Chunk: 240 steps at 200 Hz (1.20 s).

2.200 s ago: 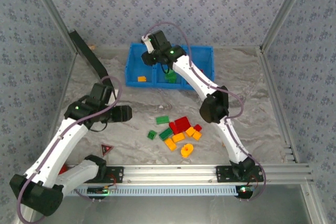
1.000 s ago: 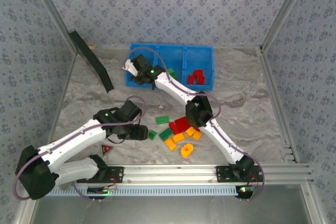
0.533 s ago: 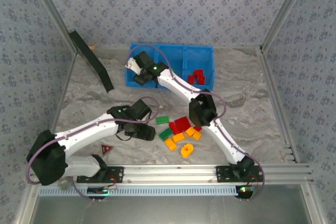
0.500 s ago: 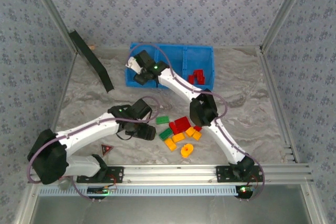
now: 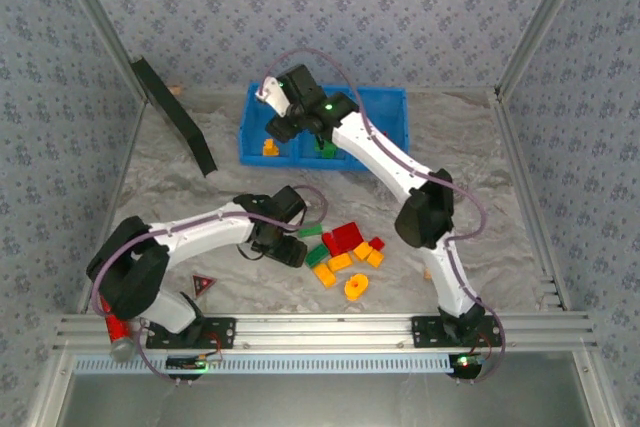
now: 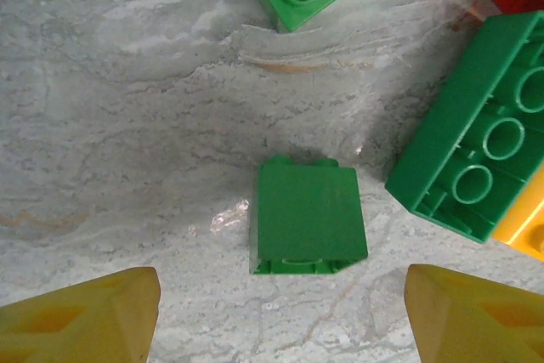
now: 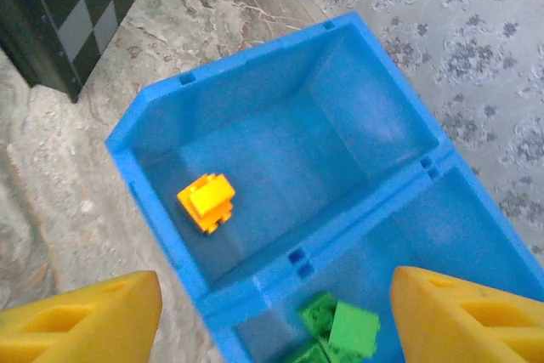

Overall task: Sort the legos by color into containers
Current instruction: Pick up the lego from the middle-left of the table.

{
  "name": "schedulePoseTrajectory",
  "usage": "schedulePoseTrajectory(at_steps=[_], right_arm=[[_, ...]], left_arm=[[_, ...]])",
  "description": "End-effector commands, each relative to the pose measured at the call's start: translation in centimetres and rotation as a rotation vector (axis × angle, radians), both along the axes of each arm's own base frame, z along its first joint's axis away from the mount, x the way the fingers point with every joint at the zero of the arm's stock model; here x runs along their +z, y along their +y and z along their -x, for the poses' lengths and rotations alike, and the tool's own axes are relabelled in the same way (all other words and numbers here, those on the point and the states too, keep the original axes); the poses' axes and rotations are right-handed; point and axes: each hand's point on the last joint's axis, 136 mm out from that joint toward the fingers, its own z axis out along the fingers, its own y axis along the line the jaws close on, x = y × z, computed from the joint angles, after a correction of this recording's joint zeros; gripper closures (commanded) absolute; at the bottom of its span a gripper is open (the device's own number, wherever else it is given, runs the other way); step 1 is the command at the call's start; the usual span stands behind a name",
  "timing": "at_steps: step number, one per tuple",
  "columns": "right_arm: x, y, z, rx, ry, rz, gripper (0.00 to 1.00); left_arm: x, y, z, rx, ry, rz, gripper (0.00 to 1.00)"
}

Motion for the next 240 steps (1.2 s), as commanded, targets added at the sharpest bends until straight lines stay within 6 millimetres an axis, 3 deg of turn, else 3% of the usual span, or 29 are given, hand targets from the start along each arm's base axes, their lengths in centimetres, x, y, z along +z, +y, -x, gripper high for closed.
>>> schedulePoseTrajectory(at_steps=[1, 49, 94, 130, 158, 161, 172, 205, 240], right_arm=[[2.8, -2.8, 2.2, -0.062, 0.02, -0.039, 0.27], [5.8, -8.7, 6.5, -0.209, 0.039, -0.121, 0.27], [5.5, -15.5, 12.1, -0.376, 0.133, -0.191, 0.29], [2.2, -20.3, 17.3, -0.552, 0.286, -0.257, 0.31], [-1.1, -22.8, 21.3, -0.704, 0.425, -0.374, 0.31], [-2.4, -23.0, 21.9, -0.726, 0.455, -0.373, 0.31], [-4.2, -23.5, 23.6, -0.787, 0.529, -0.445, 0.31], [-9.1, -24.7, 28.1, -0.922, 0.671, -0.558, 0.31], [-12.4, -25.0, 30.9, -1.003, 0.73, -0.581, 0.3]], left_arm=[[0.2, -1.4, -0.7, -0.043, -0.02, 0.03, 0.25], [-1.1, -1.9, -0.6, -0.058, 0.005, 0.027, 0.31], [-2.7, -1.9, -0.4, -0.065, 0.042, -0.005, 0.41], [-3.4, -1.8, -0.2, -0.063, 0.068, -0.023, 0.54], [-3.2, -1.8, -0.2, -0.063, 0.075, -0.033, 0.65], [-3.0, -1.9, -0.3, -0.065, 0.072, -0.032, 0.66], [-2.5, -1.9, -0.7, -0.063, 0.065, -0.033, 0.69], [1.0, -2.5, -3.3, -0.04, 0.015, 0.016, 0.73], [7.1, -3.5, -8.7, -0.007, -0.13, 0.084, 0.74]])
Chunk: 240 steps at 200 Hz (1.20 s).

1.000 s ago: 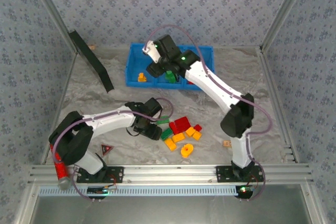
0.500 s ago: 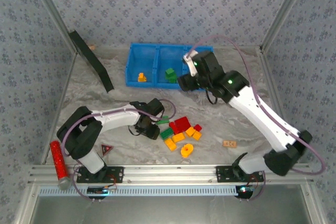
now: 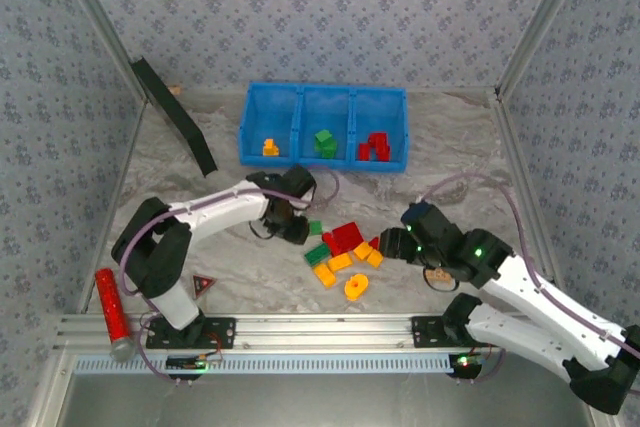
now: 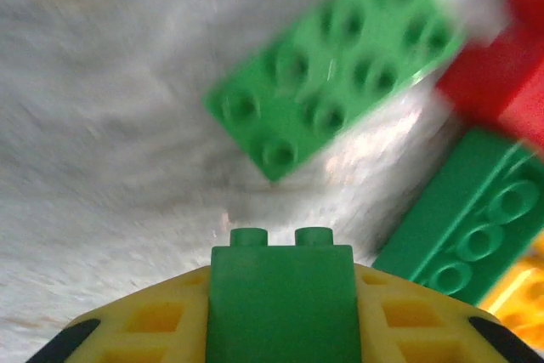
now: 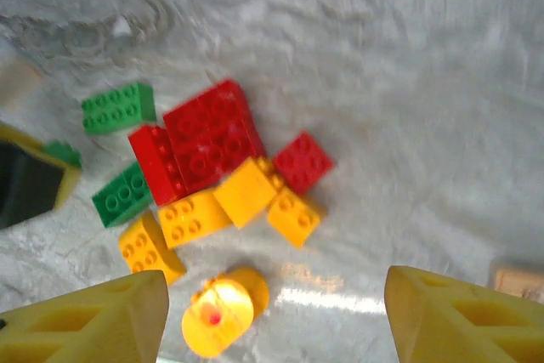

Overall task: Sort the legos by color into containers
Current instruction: Pick up the lego from the middle-left of the table, then place the lego in the container.

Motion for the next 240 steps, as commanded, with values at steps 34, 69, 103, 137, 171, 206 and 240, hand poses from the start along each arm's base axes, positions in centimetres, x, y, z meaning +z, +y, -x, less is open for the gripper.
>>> schedulePoseTrajectory(at_steps=[34, 69, 103, 137, 171, 206, 240], right_arm=[[-4.1, 2.0, 2.5, -0.164, 0.118, -0.149, 0.29], [-5.6, 3.6, 3.9, -0.17, 0.163, -0.139, 0.26], [-6.9, 4.6, 4.7, -0.192, 0.198, -0.143, 0.23], [-7.8, 5.4, 5.2, -0.22, 0.233, -0.144, 0.23], [-8.6, 7.0, 5.5, -0.226, 0.268, -0.129, 0.22], [-9.0, 7.8, 5.3, -0.232, 0.278, -0.112, 0.23], [-9.8, 8.1, 5.1, -0.239, 0.289, -0.112, 0.26]], left_arm=[[9.8, -2.6, -9.5, 0.041, -0.264, 0.118, 0.74], [11.2, -4.6, -15.5, 0.073, -0.38, 0.109, 0.74], [9.2, -6.3, -20.1, 0.078, -0.41, 0.065, 0.74], [7.3, -7.7, -22.8, 0.098, -0.41, 0.057, 0.75], [5.4, -8.4, -23.7, 0.11, -0.386, 0.044, 0.73], [4.0, -8.5, -23.7, 0.114, -0.36, 0.033, 0.63], [4.2, -8.4, -23.6, 0.116, -0.364, 0.036, 0.42]])
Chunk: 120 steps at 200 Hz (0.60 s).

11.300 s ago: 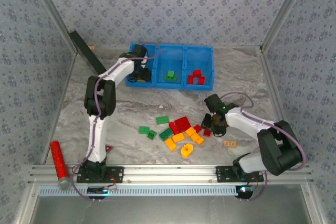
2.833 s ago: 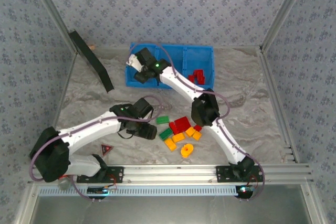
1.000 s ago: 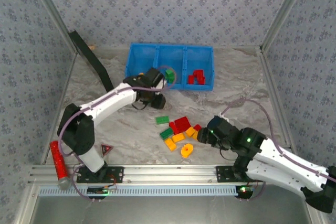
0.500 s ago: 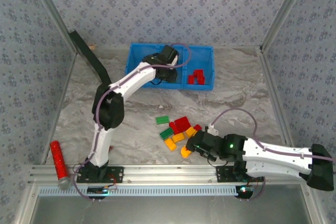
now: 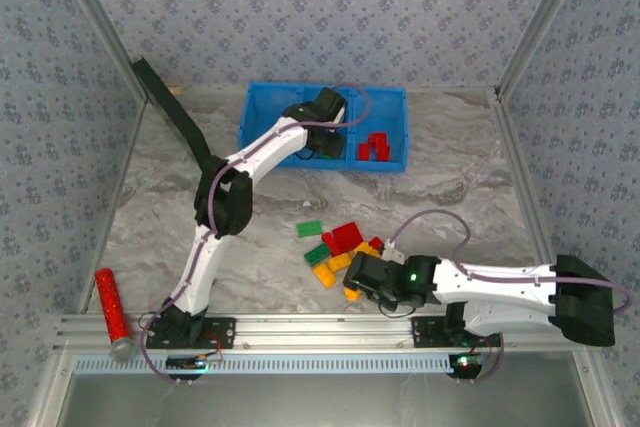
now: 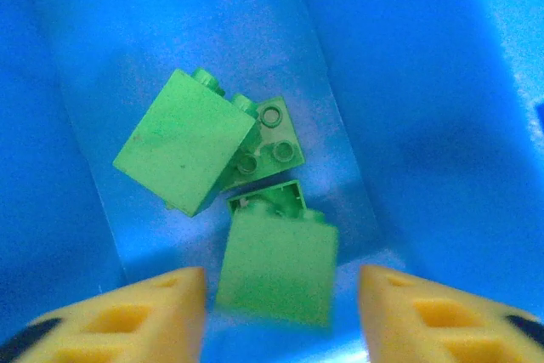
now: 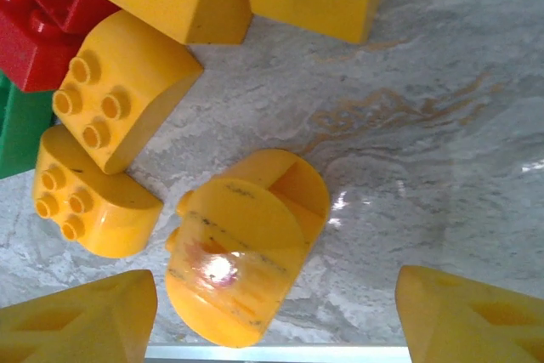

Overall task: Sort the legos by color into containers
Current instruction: Place the lego in the container, then pick up the lego from the bottom-center of the table.

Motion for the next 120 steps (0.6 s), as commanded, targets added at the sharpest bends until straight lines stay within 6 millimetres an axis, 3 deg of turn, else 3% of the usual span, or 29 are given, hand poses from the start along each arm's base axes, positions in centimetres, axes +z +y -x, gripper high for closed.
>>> schedulePoseTrajectory(at_steps=[1, 50, 83, 120], right_arm=[[0.2, 0.7, -0.5, -0.035, 0.002, -0.024, 0.26], [-1.2, 1.3, -0.7, -0.02, 0.024, -0.016, 0.28], [-2.3, 1.5, -0.7, 0.005, 0.04, 0.012, 0.32], [-3.2, 1.3, -0.6, 0.048, 0.06, 0.078, 0.41]], left_arm=[[0.6, 0.2, -0.1, 0.009, -0.006, -0.005, 0.42], [3.3, -0.4, 0.3, -0.018, -0.025, 0.05, 0.41], [6.5, -0.2, 1.1, -0.035, -0.055, 0.083, 0.4], [10.4, 1.2, 2.8, -0.042, -0.098, 0.099, 0.39]])
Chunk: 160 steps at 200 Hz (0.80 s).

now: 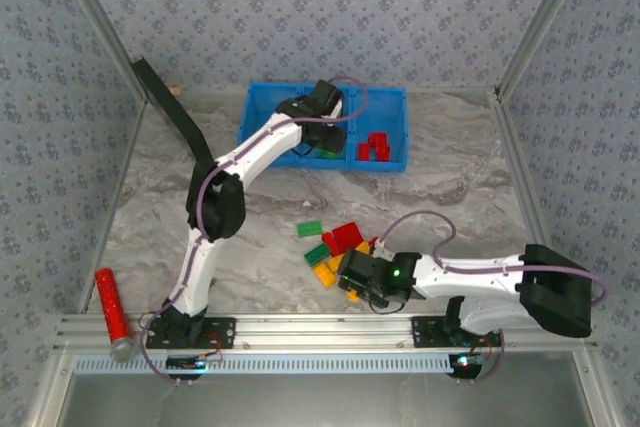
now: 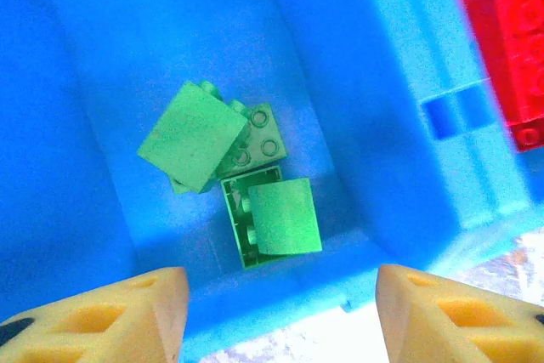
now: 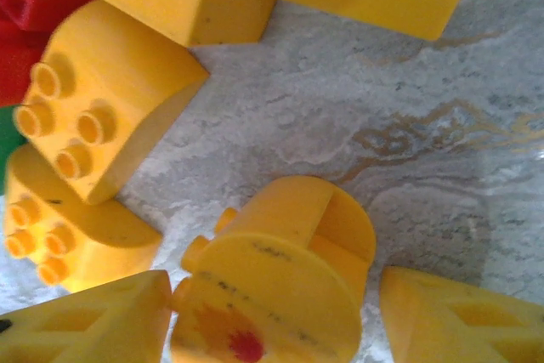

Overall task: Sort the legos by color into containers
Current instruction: Pick up the lego from the bottom-center of the table.

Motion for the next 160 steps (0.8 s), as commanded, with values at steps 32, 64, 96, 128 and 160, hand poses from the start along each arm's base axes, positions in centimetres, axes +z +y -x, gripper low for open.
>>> schedulePoseTrajectory(at_steps=[32, 64, 96, 128, 160], right_arm=[[0.0, -0.3, -0.7, 0.155, -0.017, 0.152, 0.56], [-0.4, -0.4, -0.7, 0.269, 0.009, 0.227, 0.64], [0.2, -0.5, -0.7, 0.352, 0.023, 0.257, 0.64], [3.7, -0.5, -1.1, 0.447, 0.015, 0.297, 0.65], [8.7, 1.0, -3.6, 0.552, -0.077, 0.279, 0.65]], left_arm=[[9.1, 4.1, 5.1, -0.023, -0.088, 0.002, 0.39], [8.4, 8.5, 9.8, -0.003, -0.053, -0.054, 0.38], [8.6, 13.0, 15.6, 0.035, -0.029, -0.043, 0.37], [9.7, 17.6, 19.5, 0.104, -0.032, -0.029, 0.35], [10.4, 20.6, 22.1, 0.161, -0.031, 0.033, 0.35]])
